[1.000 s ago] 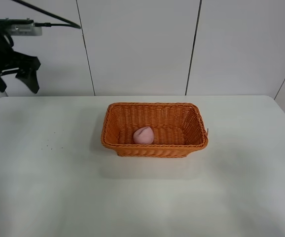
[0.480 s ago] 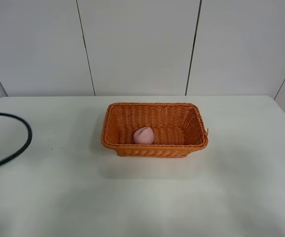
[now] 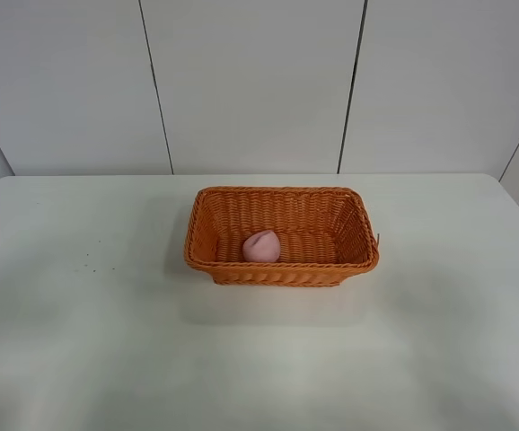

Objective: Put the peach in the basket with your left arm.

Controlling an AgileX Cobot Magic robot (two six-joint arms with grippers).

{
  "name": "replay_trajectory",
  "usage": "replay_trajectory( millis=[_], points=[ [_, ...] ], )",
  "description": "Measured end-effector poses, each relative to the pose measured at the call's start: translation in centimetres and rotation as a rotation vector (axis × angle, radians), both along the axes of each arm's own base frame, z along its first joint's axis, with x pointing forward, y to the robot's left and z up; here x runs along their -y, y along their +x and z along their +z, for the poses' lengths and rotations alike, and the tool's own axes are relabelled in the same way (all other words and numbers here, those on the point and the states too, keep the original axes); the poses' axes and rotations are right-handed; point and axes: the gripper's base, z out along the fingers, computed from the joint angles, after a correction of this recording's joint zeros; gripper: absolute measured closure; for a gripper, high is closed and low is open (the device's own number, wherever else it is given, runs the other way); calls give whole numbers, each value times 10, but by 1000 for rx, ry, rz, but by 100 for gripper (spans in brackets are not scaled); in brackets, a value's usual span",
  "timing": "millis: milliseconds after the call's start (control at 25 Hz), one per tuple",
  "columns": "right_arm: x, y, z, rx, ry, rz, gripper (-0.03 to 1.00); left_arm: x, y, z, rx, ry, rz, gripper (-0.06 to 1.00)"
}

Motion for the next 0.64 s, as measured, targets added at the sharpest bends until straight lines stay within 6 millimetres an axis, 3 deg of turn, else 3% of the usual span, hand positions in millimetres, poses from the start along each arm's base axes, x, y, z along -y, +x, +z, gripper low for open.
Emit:
replay_trajectory(
  millis=[360,640],
  points=[
    [0,0,0,0,0,0,27,-2,-42,3,292,-24,-3,16],
    [0,0,0,0,0,0,27,-2,-44,3,305,-25,-4,16]
  ],
)
